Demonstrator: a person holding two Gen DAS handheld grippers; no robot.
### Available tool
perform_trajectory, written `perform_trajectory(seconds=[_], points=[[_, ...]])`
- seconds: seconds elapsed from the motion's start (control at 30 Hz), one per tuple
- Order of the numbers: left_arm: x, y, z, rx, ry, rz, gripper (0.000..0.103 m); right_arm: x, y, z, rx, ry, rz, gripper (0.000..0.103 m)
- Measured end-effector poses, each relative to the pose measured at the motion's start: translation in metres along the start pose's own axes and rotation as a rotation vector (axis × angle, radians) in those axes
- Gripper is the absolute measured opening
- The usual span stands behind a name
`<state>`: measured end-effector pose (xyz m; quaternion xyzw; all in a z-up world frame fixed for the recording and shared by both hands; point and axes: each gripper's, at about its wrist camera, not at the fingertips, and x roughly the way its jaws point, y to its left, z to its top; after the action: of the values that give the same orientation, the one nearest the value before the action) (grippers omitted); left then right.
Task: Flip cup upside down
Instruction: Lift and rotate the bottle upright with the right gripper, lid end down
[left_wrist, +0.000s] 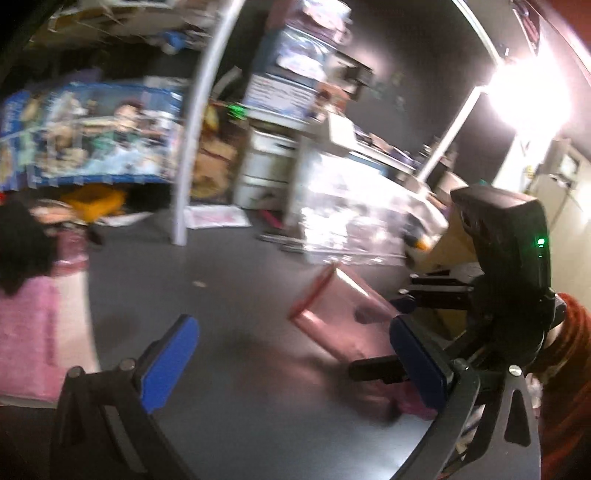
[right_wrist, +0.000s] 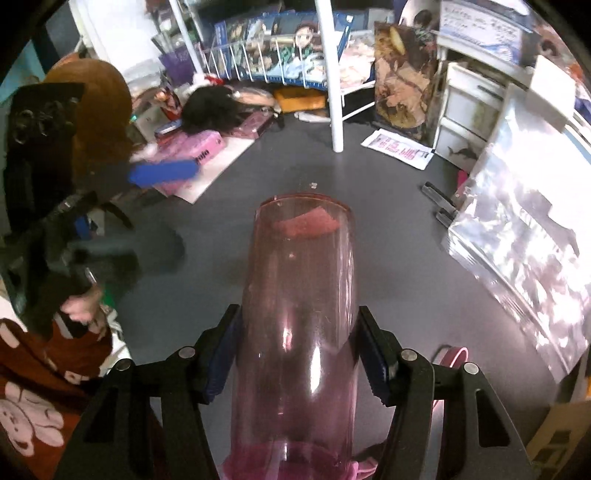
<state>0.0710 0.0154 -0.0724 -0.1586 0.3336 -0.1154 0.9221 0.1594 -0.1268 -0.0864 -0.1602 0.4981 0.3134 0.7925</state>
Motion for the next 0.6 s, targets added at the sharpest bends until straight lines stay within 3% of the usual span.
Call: perform_trajectory(seconds=[0.2,0.27,0.3,0.33,0.4,0.47,0.6], points=[[0.005,-0.022,0.009,-0.006,-0.013,-0.185,0.101,-0.023,0.013,-0.005,-0.035,-0.141,0.055,0.057],[0.002,-0.030,0.014,0.010,-0.029,-0.220,0.093,-0.026,0.018,-0.006,-0.053,-0.168,0.062,0.057],[-0.001,-0.034,0.016,0.021,-0.034,-0.239,0.082,-0.028,0.020,-0.006,-0.059,-0.183,0.067,0.057],[-0.002,-0.036,0.018,0.030,-0.035,-0.251,0.070,-0.029,0.020,-0.006,-0.060,-0.196,0.073,0.057],[-0.004,-0.035,0.023,0.041,-0.042,-0.259,0.057,-0.036,0.019,-0.007,-0.055,-0.233,0.086,0.057],[-0.009,-0.032,0.028,0.037,-0.057,-0.283,0.055,-0.040,0.018,-0.004,-0.049,-0.273,0.098,0.057],[-0.020,-0.031,0.040,0.077,-0.096,-0.231,0.055,-0.043,0.017,0.005,-0.058,-0.338,0.111,0.057]])
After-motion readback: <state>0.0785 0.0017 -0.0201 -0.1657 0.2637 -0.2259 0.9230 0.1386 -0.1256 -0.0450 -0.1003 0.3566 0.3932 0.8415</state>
